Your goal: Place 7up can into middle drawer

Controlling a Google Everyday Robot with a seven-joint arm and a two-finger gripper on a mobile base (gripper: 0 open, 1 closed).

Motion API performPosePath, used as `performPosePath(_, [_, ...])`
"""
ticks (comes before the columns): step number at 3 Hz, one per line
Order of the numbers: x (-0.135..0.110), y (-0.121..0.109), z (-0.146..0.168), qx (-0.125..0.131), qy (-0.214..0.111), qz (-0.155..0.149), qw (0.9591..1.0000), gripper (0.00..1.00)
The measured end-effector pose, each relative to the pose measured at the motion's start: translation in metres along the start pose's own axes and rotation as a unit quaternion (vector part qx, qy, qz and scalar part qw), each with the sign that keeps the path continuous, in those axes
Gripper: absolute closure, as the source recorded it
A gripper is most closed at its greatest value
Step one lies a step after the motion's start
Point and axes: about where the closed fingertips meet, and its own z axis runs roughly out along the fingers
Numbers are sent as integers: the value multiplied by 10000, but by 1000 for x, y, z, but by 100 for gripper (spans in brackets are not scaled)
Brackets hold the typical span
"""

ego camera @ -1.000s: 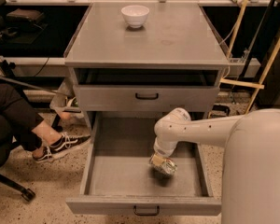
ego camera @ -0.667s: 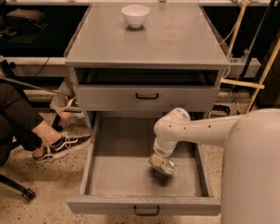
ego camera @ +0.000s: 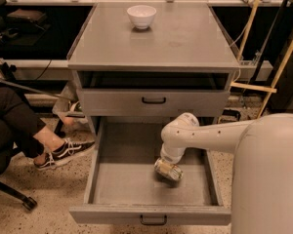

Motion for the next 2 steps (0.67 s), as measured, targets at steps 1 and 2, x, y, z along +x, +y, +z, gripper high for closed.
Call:
performPosePath(1, [0,0,0,0,0,0,10000,0])
performPosePath(2, [0,0,0,0,0,0,10000,0])
